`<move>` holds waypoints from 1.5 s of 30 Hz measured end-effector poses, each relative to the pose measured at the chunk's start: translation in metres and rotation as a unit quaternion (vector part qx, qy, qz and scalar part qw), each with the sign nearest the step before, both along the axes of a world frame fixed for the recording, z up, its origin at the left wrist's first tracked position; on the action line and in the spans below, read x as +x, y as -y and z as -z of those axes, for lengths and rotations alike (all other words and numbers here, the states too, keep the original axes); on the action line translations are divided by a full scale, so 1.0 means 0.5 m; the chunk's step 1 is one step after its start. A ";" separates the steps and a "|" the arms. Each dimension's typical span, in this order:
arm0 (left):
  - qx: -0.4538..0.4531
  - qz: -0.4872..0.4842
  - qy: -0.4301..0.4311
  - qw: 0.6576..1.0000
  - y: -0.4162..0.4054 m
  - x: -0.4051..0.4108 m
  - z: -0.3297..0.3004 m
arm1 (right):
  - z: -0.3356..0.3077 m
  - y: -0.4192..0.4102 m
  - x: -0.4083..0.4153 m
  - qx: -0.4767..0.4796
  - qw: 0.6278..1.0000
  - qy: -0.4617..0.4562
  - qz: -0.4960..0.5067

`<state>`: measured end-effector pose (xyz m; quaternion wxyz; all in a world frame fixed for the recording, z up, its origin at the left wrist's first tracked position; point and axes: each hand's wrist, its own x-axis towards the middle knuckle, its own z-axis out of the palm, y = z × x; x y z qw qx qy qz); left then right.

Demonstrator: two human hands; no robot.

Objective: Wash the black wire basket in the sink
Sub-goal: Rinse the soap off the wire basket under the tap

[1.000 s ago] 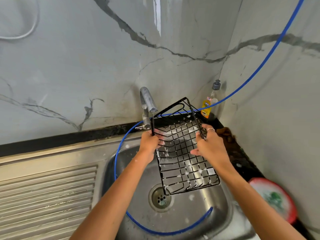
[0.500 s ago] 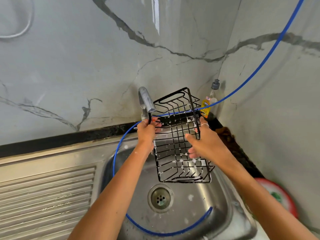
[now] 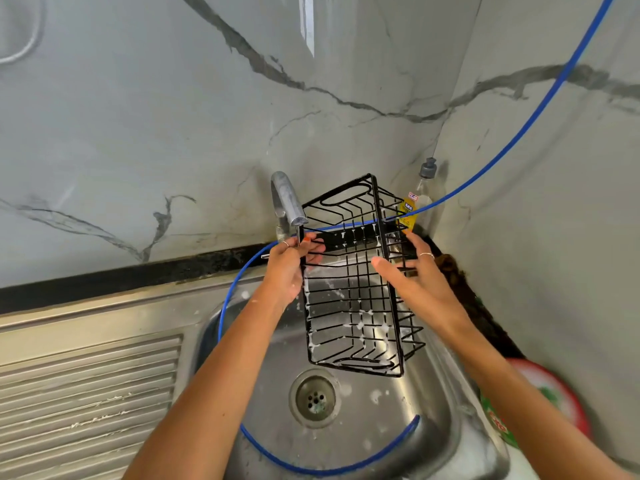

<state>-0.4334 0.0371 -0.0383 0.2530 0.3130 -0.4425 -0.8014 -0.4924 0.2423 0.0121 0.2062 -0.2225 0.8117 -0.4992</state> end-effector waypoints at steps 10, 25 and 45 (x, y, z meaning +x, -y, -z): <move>-0.032 0.034 0.017 0.999 -0.018 0.028 0.023 | -0.005 0.041 0.005 -0.030 0.990 -0.032 0.133; -0.197 -0.042 0.158 0.967 -0.021 0.061 0.057 | -0.016 0.084 0.026 -0.021 0.994 0.000 0.107; -0.185 0.076 0.116 0.973 -0.027 0.093 0.071 | -0.039 0.090 -0.002 -0.082 0.972 0.006 0.218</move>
